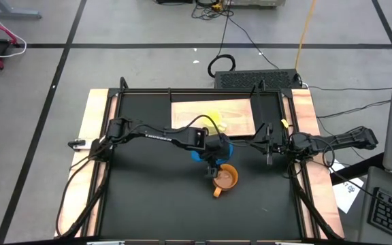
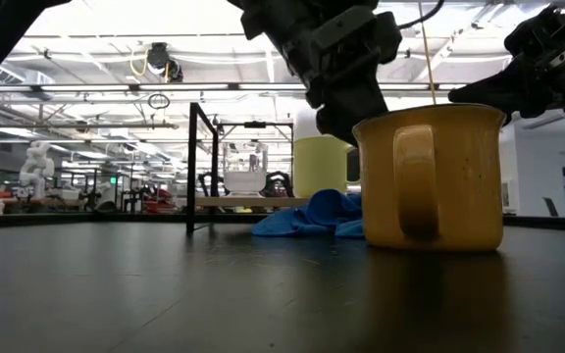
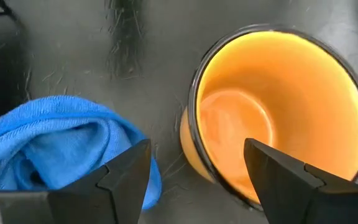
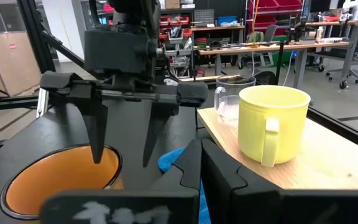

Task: Stack small to large cups/mugs on shelf
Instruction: Put the orange mug on the shelf

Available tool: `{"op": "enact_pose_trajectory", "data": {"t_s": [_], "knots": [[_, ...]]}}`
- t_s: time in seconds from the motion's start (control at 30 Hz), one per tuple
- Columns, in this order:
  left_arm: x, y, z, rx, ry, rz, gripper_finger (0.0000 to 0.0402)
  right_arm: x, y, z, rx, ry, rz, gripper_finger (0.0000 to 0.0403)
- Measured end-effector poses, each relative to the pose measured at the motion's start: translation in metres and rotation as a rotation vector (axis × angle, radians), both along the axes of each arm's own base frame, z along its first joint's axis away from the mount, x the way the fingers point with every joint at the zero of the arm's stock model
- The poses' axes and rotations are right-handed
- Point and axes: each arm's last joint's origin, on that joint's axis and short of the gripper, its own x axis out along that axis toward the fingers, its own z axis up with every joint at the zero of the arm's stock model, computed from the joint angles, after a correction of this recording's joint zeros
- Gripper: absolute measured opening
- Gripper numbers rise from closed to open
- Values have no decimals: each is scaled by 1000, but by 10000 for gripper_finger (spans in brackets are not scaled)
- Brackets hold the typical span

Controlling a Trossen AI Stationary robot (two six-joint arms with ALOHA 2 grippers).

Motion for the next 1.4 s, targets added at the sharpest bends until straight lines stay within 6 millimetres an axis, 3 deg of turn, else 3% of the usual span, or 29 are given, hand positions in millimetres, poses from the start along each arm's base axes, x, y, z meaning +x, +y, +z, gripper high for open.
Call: {"op": "enact_pose_trajectory", "data": {"t_s": [0.17,0.53,0.67,0.87,0.93,1.4], "knots": [[4,-1,-12,-6,15,0,260,0,0,0,0,0,0,0],[6,-1,-15,-5,4,-25,245,0,0,0,4,2,0,0],[7,-1,-15,-5,-10,-26,183,0,0,0,4,2,0,0],[8,-1,-14,-1,-30,-37,40,0,0,0,4,2,0,0],[8,-1,-12,-22,-32,-52,19,0,0,0,4,3,0,0],[11,-2,-3,-8,-108,-84,17,0,0,0,7,4,0,0]]}}
